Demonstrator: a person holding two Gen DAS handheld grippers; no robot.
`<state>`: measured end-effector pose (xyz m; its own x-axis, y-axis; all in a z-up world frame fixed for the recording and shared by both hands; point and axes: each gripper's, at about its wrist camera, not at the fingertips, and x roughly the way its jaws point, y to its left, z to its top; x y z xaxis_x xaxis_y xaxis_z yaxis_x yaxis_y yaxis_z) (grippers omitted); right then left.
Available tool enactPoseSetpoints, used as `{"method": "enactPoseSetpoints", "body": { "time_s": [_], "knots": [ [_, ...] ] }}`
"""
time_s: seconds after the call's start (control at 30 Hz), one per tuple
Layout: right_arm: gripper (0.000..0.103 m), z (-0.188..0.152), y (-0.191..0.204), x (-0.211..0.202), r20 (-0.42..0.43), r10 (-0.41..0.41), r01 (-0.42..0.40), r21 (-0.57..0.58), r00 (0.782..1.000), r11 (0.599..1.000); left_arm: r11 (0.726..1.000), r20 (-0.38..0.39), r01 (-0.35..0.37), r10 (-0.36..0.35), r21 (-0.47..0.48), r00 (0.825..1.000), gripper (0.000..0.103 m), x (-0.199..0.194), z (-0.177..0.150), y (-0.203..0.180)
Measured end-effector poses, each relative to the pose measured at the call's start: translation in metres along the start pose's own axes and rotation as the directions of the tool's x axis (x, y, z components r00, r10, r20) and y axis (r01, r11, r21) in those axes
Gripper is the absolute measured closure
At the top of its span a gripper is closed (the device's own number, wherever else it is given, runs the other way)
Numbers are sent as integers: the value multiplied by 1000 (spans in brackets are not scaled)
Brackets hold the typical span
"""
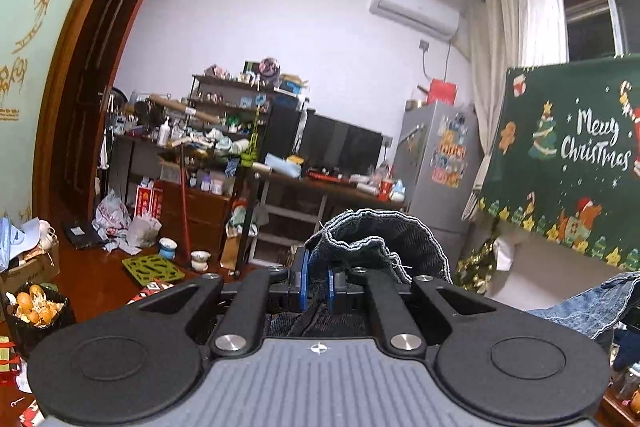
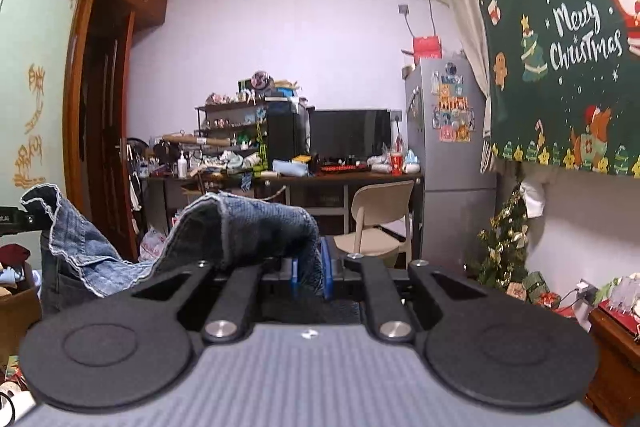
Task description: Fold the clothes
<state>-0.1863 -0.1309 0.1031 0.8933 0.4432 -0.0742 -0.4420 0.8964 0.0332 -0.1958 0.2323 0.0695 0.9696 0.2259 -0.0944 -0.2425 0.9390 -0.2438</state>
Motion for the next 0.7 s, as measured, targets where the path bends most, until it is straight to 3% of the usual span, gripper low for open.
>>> {"method": "enactPoseSetpoints", "body": {
  "time_s": [0.23,0.33,0.47,0.7],
  "knots": [
    [91,16,7,-57,33,29,-30,16,999,999,1000,45,0,0,2,999,95,-26,14,1],
    [91,20,11,-67,25,29,-29,5,999,1000,1000,24,-4,4,-5,1000,95,-24,12,6],
    [91,9,11,-50,-51,33,-31,30,998,999,1000,-47,-18,17,-16,999,95,2,-2,13],
    [91,-43,4,12,-194,-6,14,36,981,999,999,-181,-42,39,-12,983,95,56,-44,19]
  ]
}}
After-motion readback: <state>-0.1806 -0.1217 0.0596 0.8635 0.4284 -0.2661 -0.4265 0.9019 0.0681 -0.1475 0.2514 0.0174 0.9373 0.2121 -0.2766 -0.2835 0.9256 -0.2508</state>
